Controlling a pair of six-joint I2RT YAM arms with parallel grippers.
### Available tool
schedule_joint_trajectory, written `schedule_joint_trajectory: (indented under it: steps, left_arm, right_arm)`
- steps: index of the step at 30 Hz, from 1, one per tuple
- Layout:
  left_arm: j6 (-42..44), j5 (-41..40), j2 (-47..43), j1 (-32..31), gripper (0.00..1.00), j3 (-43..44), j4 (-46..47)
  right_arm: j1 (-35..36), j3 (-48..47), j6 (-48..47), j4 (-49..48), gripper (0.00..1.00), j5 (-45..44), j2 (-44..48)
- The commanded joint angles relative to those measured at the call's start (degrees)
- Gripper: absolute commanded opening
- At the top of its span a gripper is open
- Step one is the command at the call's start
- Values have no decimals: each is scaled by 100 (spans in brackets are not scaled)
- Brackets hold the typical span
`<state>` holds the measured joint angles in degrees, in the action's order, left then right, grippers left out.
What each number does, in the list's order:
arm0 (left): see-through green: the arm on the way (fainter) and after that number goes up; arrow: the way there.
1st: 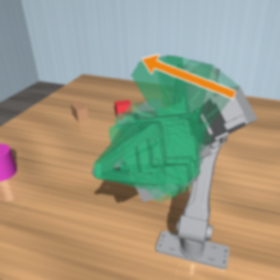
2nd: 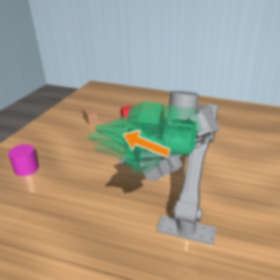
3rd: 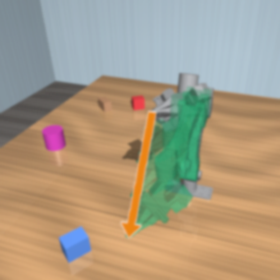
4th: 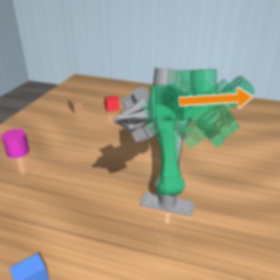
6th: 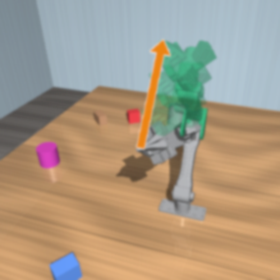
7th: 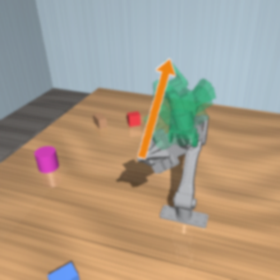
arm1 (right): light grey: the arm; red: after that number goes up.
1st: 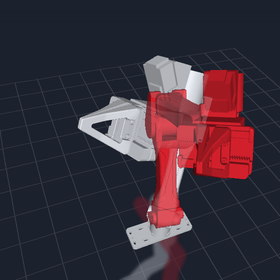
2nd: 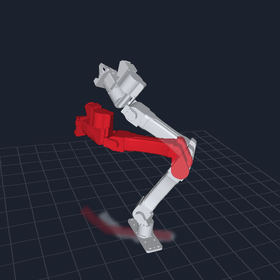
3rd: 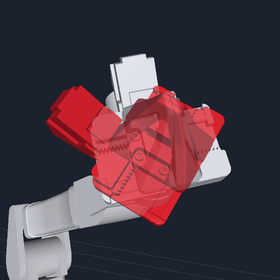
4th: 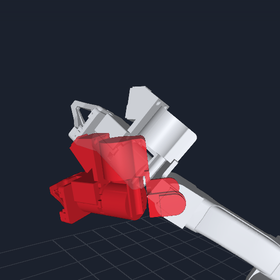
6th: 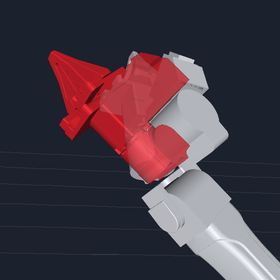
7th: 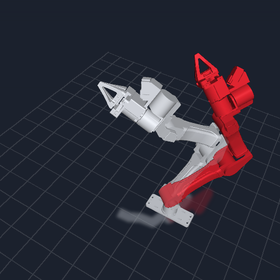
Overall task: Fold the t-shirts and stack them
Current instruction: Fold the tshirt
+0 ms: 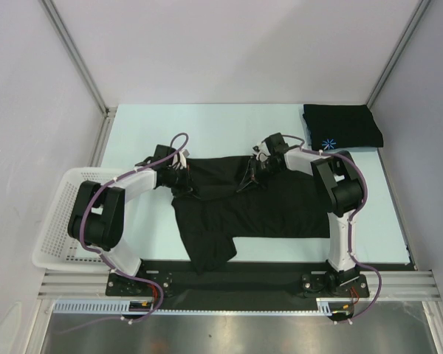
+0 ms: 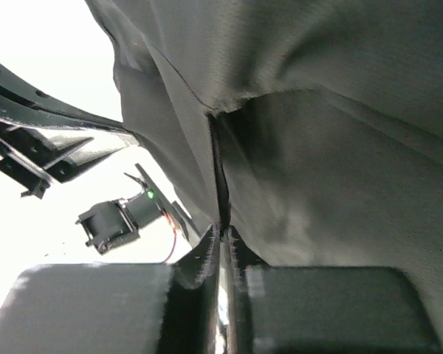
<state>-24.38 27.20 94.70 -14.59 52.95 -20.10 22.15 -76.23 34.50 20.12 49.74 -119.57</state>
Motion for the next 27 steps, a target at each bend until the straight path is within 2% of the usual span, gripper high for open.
schedule_joint_trajectory:
  steps: [1,2,4,5,7,8,10,14,19,23,27]
  left_arm:
    - [153,-162,-188,44,11,22,-292]
    - [170,-223,-240,61,22,23,-345]
    - [214,-399,-547,79,36,5,-512]
    - [223,-487,-688,123,46,14,-574]
    - [232,-689,-943,193,57,101,-723]
    - [241,-829,-1170,280,68,171,-802]
    - [232,-1085,-1304,412,77,338,-865]
    - [285,-936,-911,659,82,733,-364]
    - [469,-1190,564,703,86,1918,-74]
    - [759,-1427,1533,799,81,2763,-335]
    - [742,-1603,1921,958,79,3134,-373]
  right_arm:
    - [-193,-471,-689,1042,14,160,-250]
    - [-220,-585,-890,1238,19,72,-269]
    - [-299,-849,-1486,1790,30,-42,-190]
    - [-343,-911,-1664,1976,31,-382,-94]
    - [-501,-895,-1972,2249,33,-884,134]
    - [-667,-859,-2026,2294,33,-1417,431]
    - [-826,-736,-2114,2304,35,-1825,679]
    - [-1204,-481,-1835,1935,38,-1986,1040]
    - [-1407,-323,-1420,1513,40,-1845,1383]
    - [-1494,-244,-1455,1504,41,-1827,1620]
    - [-1758,19,-1438,1478,41,-1766,1919]
